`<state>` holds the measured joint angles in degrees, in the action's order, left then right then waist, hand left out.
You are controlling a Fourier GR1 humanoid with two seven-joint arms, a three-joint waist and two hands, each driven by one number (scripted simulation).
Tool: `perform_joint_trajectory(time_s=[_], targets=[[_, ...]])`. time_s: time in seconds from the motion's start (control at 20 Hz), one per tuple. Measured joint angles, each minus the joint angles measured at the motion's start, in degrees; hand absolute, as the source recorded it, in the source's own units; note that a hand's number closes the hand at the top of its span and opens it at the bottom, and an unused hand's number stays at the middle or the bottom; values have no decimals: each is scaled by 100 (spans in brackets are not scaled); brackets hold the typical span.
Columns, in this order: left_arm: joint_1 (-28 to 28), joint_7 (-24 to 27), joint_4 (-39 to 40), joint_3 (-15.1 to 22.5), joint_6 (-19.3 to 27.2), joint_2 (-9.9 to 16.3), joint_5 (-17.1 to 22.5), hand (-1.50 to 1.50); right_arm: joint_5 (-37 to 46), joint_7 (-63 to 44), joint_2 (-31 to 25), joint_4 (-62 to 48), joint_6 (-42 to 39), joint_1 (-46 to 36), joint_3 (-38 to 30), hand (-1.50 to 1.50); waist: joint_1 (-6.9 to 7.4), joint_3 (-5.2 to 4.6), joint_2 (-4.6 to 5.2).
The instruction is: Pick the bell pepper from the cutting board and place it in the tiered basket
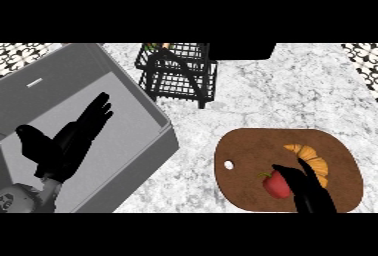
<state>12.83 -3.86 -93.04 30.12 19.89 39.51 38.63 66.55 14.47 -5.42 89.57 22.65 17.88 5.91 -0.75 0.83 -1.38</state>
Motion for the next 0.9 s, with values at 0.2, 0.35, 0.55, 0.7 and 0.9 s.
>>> perform_joint_trajectory(time_s=[0.2, 0.35, 0.55, 0.7, 0.9], targets=[[36, 38, 48, 0, -35, -2, 133, 0, 138, 265, -85, -137, 74, -125, -7, 150, -11, -12, -6], [65, 23, 36, 12, 17, 2, 163, 0, 207, 465, -70, -211, 272, -105, -31, 150, -22, -46, -11], [90, 36, 7, 29, 79, 34, 233, 0, 185, 436, -53, -132, 347, -26, 77, 150, -43, -78, -2], [99, 35, -81, 80, 164, 94, 299, 0, 229, -403, 21, 51, -52, 119, 228, 150, -64, -113, 17], [119, 26, -195, 94, 248, 152, 398, 0, 218, -1730, 223, 412, -643, 420, 485, 150, -70, -165, 37]])
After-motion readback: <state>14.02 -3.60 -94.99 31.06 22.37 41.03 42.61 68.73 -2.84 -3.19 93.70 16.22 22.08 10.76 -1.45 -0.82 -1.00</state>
